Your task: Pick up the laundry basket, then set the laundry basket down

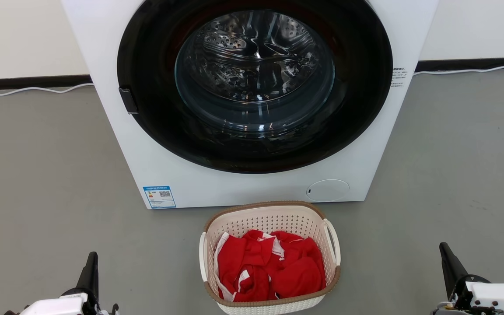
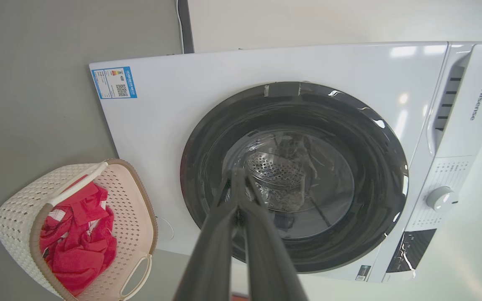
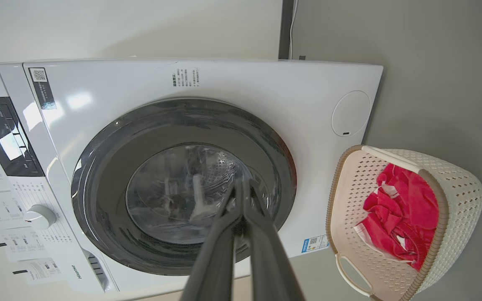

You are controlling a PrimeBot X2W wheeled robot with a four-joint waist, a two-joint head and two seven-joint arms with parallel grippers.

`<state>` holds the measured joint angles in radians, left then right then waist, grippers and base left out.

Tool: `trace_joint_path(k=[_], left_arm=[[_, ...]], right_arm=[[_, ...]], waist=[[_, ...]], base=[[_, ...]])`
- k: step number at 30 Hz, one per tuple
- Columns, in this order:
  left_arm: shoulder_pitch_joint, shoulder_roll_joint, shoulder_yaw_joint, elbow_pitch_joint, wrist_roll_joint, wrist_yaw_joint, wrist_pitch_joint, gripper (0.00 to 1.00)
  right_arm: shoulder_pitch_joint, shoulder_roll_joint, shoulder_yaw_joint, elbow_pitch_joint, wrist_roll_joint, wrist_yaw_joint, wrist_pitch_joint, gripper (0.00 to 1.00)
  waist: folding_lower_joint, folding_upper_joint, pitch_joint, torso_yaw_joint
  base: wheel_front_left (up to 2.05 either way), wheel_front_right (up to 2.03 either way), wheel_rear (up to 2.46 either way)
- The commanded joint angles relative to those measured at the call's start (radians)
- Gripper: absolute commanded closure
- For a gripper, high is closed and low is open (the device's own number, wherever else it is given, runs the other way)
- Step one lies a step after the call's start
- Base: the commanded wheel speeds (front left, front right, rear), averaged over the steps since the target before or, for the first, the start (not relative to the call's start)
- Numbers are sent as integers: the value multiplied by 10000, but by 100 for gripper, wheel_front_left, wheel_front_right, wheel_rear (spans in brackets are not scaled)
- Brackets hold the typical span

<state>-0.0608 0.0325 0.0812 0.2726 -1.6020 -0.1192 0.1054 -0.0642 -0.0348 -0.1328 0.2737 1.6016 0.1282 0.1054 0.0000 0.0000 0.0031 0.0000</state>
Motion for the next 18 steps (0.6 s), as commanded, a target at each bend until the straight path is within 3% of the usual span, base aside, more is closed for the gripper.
trace_joint_path(k=[1,18], left_arm=[[-473,181,332,-271,-61,-115,83,100],[-473,180,333,-272,-60,-115,84,100]], right_arm=[[-437,-154,194,-290,74,25,75,100],[-437,-154,194,-290,74,25,75,100]], waist=[[0,0,0,0],[0,0,0,0]], base=[[0,0,0],[0,0,0]])
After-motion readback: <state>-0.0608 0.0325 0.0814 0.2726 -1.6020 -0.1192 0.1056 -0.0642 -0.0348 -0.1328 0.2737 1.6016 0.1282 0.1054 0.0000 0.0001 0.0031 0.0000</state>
